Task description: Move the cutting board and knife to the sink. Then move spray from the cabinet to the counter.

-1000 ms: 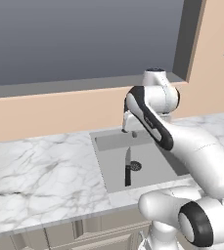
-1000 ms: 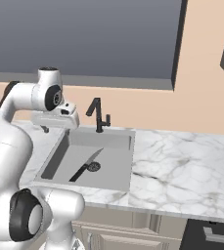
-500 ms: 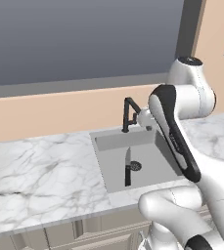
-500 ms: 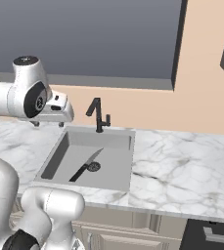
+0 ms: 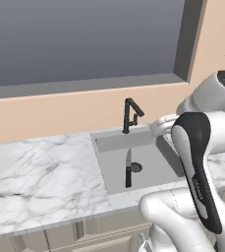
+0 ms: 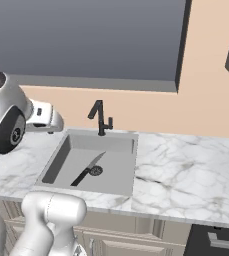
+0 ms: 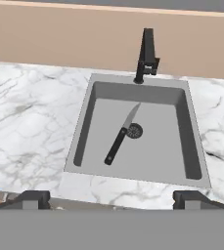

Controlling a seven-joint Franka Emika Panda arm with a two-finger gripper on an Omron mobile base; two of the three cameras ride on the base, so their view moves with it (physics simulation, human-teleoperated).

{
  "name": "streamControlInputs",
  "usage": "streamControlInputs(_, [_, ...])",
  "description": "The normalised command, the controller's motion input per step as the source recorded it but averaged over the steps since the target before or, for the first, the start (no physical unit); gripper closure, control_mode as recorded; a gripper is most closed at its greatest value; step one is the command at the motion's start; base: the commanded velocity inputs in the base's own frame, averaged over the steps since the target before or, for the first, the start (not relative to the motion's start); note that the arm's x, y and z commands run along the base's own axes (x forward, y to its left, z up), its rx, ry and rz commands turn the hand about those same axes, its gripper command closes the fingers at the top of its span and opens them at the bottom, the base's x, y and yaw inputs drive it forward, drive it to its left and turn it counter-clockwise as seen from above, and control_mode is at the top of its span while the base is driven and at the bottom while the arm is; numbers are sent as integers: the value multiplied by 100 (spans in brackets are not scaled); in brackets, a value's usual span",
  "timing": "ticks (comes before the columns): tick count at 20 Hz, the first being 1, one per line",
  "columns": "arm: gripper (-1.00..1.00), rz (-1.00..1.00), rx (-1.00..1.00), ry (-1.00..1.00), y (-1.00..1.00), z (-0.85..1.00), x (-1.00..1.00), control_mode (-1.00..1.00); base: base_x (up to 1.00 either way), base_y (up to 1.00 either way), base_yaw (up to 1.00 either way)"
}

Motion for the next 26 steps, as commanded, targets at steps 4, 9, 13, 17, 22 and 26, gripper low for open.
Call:
streamControlInputs(4, [-100,0,1,-20,0,35,-53,-100,0,0,0])
streamControlInputs(9, [-100,0,0,-8,-1,41,-29,-100,0,0,0])
streamControlInputs(13, [-100,0,0,-7,0,39,-38,-100,0,0,0])
streamControlInputs(17, [-100,0,0,0,0,0,0,100,-66,0,0])
streamControlInputs(22, [-100,0,0,0,0,0,0,100,-100,1,0])
streamControlInputs(26, [-100,0,0,0,0,0,0,100,-100,53,2])
